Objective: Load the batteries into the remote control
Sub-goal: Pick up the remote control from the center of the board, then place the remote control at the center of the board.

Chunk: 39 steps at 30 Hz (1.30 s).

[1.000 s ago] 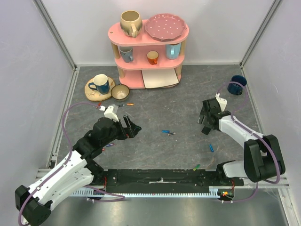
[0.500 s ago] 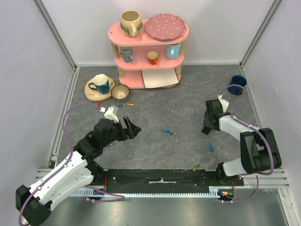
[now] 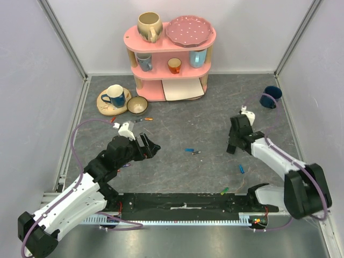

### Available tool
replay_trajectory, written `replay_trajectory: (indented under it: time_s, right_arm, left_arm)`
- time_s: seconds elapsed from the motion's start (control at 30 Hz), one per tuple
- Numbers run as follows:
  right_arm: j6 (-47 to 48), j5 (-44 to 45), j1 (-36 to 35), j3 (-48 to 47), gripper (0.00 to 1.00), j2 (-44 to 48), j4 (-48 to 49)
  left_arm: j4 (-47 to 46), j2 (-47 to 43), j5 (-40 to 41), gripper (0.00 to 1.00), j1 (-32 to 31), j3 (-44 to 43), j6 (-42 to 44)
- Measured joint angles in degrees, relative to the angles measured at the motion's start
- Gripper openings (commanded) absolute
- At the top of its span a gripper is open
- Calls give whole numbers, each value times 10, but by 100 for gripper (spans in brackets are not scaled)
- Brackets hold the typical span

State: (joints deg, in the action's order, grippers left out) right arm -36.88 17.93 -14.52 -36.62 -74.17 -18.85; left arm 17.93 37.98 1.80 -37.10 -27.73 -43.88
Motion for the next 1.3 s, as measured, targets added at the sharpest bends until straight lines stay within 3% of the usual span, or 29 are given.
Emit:
replay_trajectory:
  time_s: [0.1, 0.27, 0.5, 0.67, 0.87, 1.2, 1.3]
  right_arm:
    - [9, 7, -92, -41, 33, 46, -35]
    - [0, 17, -258, -136, 34, 28, -40]
    - [-42, 31, -399, -217, 34, -135, -40]
    - [-69, 28, -420, -254, 34, -235, -43]
    - [-91, 29, -426, -308, 37, -287, -45]
    - [-156, 29, -436, -329, 54, -348, -45]
    - [-172, 31, -441, -334, 69, -351, -45]
  left_arm:
    - [10, -4, 18, 93, 0, -7, 0]
    - [40, -28, 66, 91, 0, -23, 0]
    - [86, -125, 113, 88, 0, -23, -15]
    - [102, -197, 134, 86, 0, -20, -21]
    - [119, -212, 146, 85, 0, -17, -24]
    - [130, -162, 146, 84, 0, -13, -34]
    - [131, -146, 146, 85, 0, -13, -36]
